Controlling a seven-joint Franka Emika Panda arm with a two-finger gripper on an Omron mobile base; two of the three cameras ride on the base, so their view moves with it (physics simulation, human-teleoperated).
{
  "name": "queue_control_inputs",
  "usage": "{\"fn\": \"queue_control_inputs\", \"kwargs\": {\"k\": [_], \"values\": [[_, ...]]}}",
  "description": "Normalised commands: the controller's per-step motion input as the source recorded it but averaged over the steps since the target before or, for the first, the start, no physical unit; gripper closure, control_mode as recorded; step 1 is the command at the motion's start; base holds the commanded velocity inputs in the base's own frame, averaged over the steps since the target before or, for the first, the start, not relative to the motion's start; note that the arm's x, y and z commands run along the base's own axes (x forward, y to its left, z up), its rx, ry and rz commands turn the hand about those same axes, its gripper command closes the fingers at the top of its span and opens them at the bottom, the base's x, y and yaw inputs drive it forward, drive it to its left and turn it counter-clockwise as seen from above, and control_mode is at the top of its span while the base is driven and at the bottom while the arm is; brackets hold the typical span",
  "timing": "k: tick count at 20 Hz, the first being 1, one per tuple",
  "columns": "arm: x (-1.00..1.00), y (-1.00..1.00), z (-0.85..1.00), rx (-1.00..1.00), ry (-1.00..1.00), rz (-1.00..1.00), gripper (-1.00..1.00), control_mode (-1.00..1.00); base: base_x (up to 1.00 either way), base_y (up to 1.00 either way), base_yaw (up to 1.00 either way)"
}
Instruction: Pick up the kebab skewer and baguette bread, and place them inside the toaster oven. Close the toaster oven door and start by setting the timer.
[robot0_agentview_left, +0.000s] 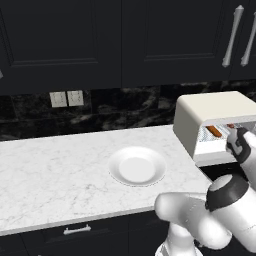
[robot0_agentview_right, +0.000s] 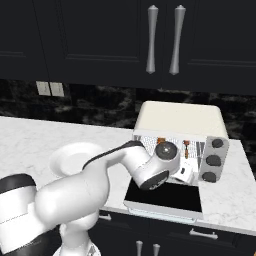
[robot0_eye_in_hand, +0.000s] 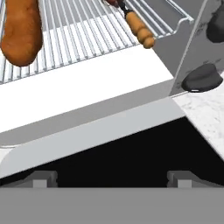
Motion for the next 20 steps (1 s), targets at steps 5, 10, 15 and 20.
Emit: {"fn": "queue_control_inputs", "kwargs": {"k": [5,10,15,20], "values": [[-0.73,0.61,-0.06,0.00,0.04,0.00,-1.00,-1.00,0.00,0.00,0.00],[-0.42,0.00,-0.26,0.00,0.13,0.00,-1.00,-1.00,0.00,0.00,0.00],[-0.61,-0.08,-0.26,0.00,0.07,0.04,-1.00,-1.00,0.00,0.00,0.00],[-0.49,-0.14,-0.51,0.00,0.00,0.12,-1.00,-1.00,0.00,0.00,0.00]]}}
